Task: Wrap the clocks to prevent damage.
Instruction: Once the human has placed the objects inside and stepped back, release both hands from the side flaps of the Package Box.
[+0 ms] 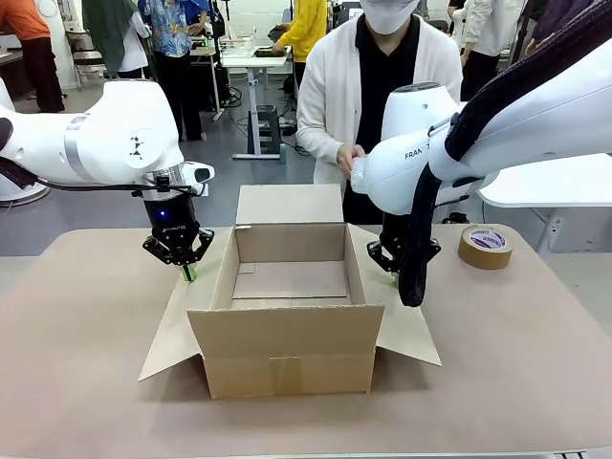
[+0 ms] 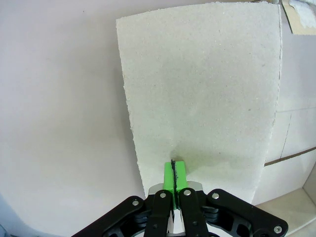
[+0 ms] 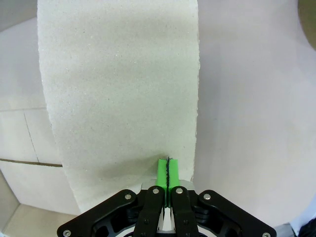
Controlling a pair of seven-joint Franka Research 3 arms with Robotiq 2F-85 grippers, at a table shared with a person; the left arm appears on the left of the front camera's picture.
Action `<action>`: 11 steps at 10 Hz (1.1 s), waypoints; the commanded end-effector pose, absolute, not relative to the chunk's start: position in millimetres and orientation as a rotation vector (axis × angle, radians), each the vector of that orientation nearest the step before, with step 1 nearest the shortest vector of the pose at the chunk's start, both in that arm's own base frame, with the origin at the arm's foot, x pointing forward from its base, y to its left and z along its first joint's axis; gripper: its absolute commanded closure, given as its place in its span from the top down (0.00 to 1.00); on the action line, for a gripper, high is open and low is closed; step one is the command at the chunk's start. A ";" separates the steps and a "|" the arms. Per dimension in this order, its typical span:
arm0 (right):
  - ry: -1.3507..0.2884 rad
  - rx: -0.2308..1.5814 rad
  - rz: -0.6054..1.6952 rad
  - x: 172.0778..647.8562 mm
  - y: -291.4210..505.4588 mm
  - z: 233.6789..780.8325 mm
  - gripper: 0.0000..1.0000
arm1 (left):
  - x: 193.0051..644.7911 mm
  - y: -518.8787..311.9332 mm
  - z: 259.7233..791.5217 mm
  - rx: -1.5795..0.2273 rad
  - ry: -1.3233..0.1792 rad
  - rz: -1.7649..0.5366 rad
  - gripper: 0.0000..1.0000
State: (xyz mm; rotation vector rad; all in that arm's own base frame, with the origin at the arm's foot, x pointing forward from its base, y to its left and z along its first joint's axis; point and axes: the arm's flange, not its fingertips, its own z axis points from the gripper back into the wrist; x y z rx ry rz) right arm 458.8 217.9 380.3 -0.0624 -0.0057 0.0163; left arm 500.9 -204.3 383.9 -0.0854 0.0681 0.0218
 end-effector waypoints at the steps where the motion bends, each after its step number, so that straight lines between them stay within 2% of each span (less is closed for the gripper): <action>1: -0.008 -0.077 0.003 457.4 217.5 377.2 0.01 | 501.0 -204.0 383.3 -0.086 0.068 0.024 0.00; 11: -0.008 -0.077 0.003 457.4 217.5 377.2 0.01 | 501.0 -204.0 383.3 -0.086 0.068 0.024 0.00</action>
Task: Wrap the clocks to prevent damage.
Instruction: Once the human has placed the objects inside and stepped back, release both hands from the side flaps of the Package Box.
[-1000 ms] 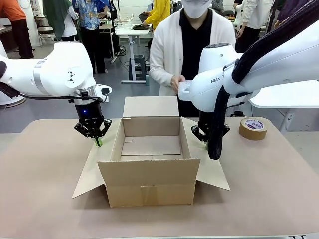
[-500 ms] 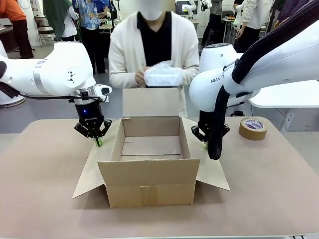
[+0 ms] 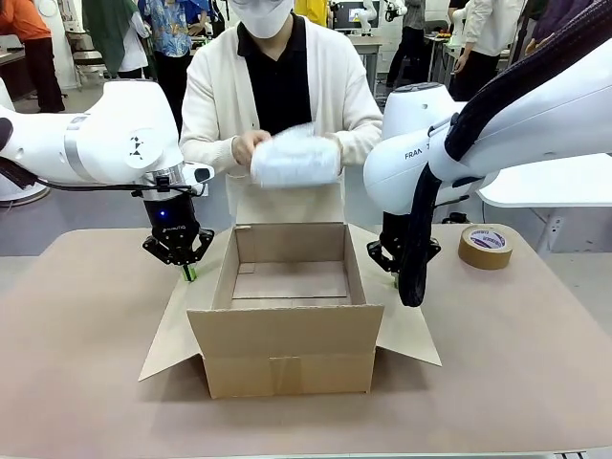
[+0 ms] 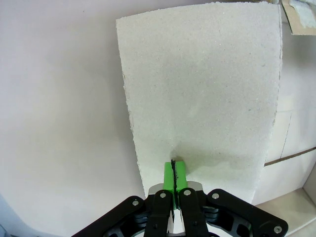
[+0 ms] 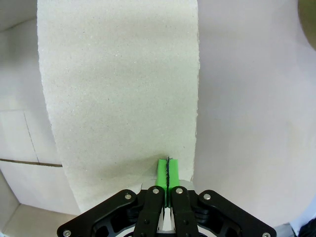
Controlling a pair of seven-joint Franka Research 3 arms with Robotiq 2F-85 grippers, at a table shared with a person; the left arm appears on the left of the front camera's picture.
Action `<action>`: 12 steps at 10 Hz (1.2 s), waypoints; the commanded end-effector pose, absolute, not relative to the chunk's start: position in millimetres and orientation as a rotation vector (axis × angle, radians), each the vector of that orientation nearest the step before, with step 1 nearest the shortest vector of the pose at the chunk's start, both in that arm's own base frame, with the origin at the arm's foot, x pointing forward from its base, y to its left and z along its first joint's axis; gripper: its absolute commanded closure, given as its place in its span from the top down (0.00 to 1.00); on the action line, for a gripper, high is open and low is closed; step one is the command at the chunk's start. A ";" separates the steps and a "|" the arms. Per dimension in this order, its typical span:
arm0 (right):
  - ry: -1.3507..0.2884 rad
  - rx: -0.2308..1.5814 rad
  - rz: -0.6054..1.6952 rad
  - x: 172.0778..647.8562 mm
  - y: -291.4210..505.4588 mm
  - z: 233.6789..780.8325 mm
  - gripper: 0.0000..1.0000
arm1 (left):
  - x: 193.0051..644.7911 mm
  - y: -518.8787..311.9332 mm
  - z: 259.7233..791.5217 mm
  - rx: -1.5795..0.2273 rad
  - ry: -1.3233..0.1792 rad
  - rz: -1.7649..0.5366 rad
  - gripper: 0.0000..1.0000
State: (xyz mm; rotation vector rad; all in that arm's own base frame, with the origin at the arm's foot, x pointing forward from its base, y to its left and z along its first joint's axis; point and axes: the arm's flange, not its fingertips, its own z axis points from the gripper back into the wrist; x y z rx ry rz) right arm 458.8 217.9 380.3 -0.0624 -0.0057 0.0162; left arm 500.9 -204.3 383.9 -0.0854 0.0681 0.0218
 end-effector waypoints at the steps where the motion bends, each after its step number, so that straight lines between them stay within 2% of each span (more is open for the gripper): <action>1: -0.008 -0.077 0.003 457.4 217.5 377.2 0.01 | 501.0 -204.0 383.3 -0.086 0.068 0.024 0.00; 12: -0.008 -0.077 0.003 457.4 217.5 377.2 0.01 | 501.0 -204.0 383.3 -0.086 0.068 0.024 0.00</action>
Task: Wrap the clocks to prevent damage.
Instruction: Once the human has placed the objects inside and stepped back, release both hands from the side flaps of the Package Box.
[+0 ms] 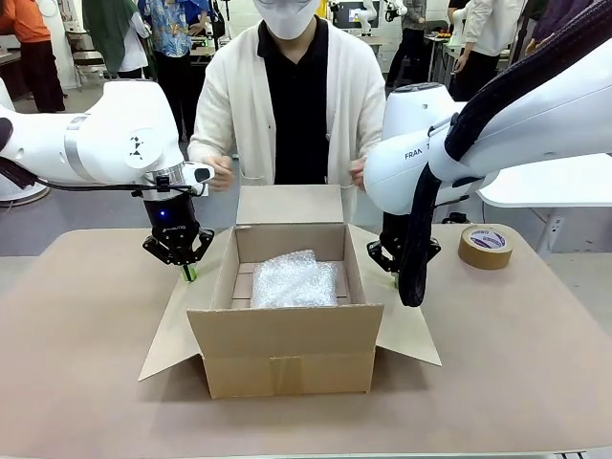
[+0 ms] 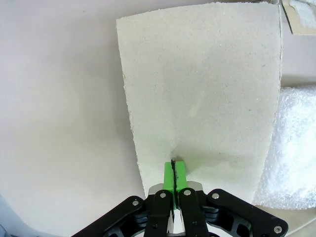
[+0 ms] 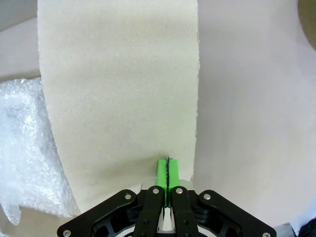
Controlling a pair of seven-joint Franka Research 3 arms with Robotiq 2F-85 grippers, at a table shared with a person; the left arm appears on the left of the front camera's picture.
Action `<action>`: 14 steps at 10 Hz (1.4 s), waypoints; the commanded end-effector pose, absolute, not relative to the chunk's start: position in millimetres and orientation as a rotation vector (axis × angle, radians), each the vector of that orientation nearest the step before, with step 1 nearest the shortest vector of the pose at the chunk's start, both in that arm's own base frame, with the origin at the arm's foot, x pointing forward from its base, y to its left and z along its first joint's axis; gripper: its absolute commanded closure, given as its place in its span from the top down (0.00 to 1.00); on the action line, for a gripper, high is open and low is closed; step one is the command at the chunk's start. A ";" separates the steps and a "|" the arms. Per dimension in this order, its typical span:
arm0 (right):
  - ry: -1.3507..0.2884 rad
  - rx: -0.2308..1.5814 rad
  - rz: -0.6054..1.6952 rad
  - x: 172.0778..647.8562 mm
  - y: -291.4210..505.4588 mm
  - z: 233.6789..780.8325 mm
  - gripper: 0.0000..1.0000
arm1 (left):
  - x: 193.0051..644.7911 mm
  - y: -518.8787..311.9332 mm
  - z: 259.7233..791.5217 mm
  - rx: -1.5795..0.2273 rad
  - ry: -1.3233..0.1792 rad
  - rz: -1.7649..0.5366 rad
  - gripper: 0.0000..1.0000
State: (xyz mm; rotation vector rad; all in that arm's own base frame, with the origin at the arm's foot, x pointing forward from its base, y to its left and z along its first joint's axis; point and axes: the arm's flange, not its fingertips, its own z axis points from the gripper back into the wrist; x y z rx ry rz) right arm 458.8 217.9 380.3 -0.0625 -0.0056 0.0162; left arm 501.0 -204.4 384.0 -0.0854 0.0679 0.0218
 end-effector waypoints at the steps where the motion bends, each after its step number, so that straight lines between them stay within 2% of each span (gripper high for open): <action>1: -0.008 -0.077 0.003 457.4 217.5 377.2 0.01 | 501.0 -204.0 383.3 -0.086 0.068 0.024 0.00; 7: -0.006 -0.062 0.016 458.8 217.9 380.3 0.01 | 501.0 -204.4 384.0 -0.085 0.068 0.022 0.00; 8: -0.077 -0.036 0.216 458.8 210.4 417.4 0.01 | 485.8 -205.2 418.3 -0.059 -0.009 -0.259 0.00; 9: -0.066 -0.059 0.382 457.1 198.8 448.0 0.01 | 476.5 -195.2 445.8 -0.029 -0.027 -0.398 0.00; 11: -0.131 -0.080 0.529 449.8 162.3 513.5 0.01 | 462.6 -161.5 502.0 -0.113 0.060 -0.455 0.00; 12: -0.098 -0.113 0.664 445.1 144.9 535.8 0.01 | 453.5 -149.1 523.3 -0.126 0.097 -0.568 0.00; 14: -0.070 -0.150 0.862 438.0 109.4 554.1 0.01 | 433.0 -122.0 552.6 -0.072 0.079 -0.787 0.00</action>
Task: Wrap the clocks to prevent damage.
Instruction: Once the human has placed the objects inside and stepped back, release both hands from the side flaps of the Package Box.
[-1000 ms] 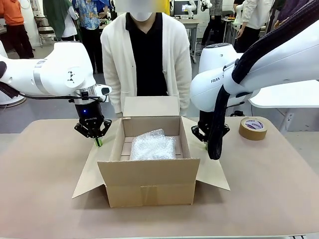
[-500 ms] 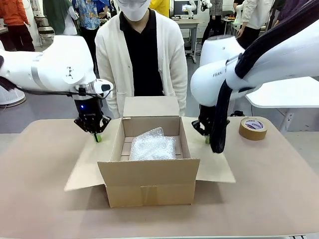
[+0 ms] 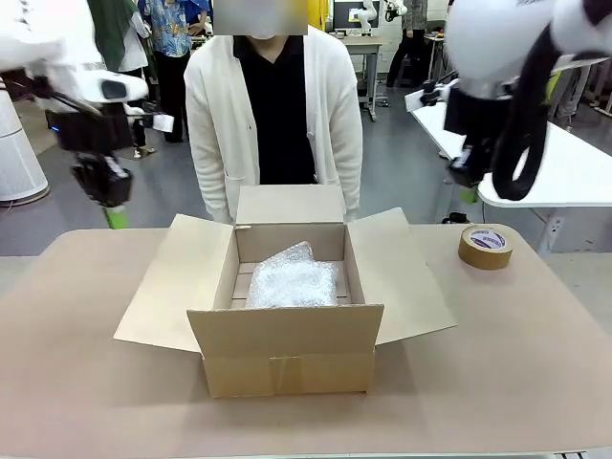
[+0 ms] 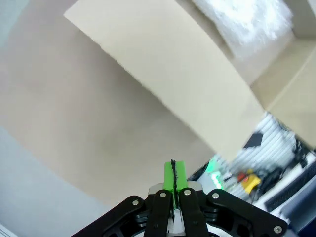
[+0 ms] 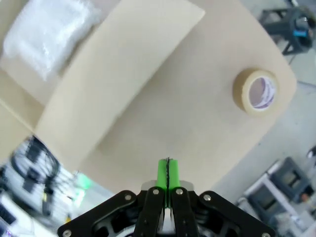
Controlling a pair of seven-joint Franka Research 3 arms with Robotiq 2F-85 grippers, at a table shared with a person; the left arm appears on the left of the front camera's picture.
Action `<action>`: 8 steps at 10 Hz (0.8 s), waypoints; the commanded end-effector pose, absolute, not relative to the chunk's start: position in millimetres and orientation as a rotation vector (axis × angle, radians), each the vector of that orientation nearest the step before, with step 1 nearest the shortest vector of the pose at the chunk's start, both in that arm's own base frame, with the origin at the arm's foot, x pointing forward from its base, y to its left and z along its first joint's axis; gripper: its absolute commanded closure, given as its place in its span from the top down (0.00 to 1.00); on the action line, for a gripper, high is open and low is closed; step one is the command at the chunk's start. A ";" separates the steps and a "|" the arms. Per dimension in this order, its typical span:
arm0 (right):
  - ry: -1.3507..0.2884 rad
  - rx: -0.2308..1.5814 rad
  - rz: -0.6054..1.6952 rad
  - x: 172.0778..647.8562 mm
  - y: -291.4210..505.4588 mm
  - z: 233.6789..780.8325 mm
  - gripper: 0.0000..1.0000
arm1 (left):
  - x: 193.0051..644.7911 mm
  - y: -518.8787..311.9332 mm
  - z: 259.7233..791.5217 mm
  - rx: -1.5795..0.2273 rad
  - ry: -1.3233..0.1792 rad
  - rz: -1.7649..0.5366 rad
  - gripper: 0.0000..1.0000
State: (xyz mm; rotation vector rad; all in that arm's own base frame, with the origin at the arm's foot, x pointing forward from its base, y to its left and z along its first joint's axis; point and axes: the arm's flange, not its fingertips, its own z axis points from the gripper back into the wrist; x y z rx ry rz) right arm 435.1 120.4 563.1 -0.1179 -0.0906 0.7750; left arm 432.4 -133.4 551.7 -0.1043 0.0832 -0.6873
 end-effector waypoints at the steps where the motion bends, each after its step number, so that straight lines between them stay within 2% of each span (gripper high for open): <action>1: -0.041 -0.165 0.956 433.7 93.7 553.3 0.01 | 423.3 -107.8 558.1 -0.042 0.038 -0.831 0.00; 4: -0.022 -0.103 1.174 421.0 62.0 543.1 0.01 | 419.5 -99.0 550.3 0.003 -0.018 -0.937 0.00; 8: 0.028 0.010 1.251 404.5 45.6 532.9 0.01 | 414.4 -110.7 529.2 0.043 -0.090 -1.112 0.00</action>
